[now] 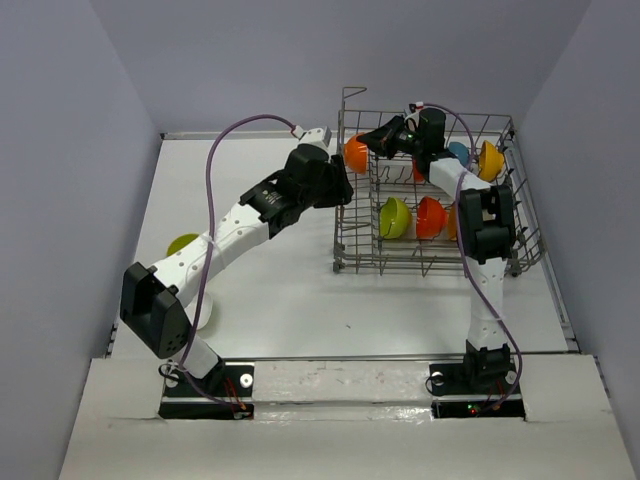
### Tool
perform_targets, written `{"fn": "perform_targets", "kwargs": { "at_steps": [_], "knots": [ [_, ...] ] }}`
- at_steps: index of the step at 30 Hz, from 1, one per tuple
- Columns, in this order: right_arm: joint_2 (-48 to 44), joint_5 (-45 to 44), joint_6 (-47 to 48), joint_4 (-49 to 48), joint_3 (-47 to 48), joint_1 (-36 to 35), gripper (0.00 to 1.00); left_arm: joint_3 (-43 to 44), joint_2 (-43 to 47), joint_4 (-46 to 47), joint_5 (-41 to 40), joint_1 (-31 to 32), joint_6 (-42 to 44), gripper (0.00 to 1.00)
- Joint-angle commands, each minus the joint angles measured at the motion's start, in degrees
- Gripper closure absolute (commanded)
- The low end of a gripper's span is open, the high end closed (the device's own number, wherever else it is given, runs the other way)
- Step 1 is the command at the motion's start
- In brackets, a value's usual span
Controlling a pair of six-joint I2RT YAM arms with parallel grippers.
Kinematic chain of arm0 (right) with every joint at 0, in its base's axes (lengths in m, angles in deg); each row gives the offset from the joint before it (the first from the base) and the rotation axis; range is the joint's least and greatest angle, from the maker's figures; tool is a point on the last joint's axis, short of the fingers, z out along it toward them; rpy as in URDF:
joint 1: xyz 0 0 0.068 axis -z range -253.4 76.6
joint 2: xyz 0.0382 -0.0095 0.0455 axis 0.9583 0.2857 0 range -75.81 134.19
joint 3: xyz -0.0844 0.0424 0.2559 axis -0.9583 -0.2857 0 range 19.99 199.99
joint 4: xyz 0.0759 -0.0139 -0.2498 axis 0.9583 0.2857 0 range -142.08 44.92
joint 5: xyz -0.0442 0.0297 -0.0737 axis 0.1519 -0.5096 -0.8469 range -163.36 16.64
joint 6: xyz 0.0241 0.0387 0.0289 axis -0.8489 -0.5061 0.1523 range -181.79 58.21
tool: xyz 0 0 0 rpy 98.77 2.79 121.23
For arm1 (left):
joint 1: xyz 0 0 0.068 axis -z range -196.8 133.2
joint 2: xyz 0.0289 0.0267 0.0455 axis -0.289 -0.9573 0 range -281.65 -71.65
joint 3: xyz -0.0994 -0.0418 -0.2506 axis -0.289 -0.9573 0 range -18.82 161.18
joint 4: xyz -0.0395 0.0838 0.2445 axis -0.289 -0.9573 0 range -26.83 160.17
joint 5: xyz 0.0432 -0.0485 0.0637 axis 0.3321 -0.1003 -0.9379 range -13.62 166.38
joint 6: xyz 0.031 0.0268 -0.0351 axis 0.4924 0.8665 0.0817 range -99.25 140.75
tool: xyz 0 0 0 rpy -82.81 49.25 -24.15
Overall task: Load the bowls into the dish rack
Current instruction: Turn the bowl upside down over the dish rack.
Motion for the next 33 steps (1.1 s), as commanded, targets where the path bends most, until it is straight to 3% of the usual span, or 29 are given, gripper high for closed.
{"fn": "perform_targets", "kwargs": {
  "at_steps": [1, 5, 10, 13, 17, 24, 33],
  "knots": [
    [-3.25, -0.37, 1.70, 1.11, -0.69, 0.10, 0.99, 2.25, 0.14, 2.35, -2.59, 1.19, -0.81, 0.39],
    [-3.52, -0.55, 1.87, 1.11, -1.39, 0.10, 0.99, 1.37, 0.22, 1.91, -3.99, 1.99, -1.34, 0.46],
    [-3.69, -0.81, 1.96, 1.20, -2.10, 0.10, 0.99, 0.58, 0.40, 1.64, -4.70, 2.43, -1.87, 0.67],
    [-3.95, -0.99, 2.05, 1.11, -2.45, 0.10, 0.99, 0.49, 0.40, 1.47, -4.87, 2.69, -1.87, 0.85],
    [-4.48, -1.43, 2.05, 1.03, -3.15, 0.62, 0.99, 0.58, 0.22, 1.20, -5.22, 2.78, -1.96, 0.97],
    [-5.89, -2.92, 2.93, 1.11, -5.96, 1.15, 0.96, 1.19, -0.13, 0.94, -5.22, 2.95, -1.96, 1.00],
    [-7.47, -4.50, 3.81, 1.64, -8.95, 1.68, 0.76, 1.55, -0.22, 0.67, -5.31, 3.04, -1.87, 1.00]
  ]
}}
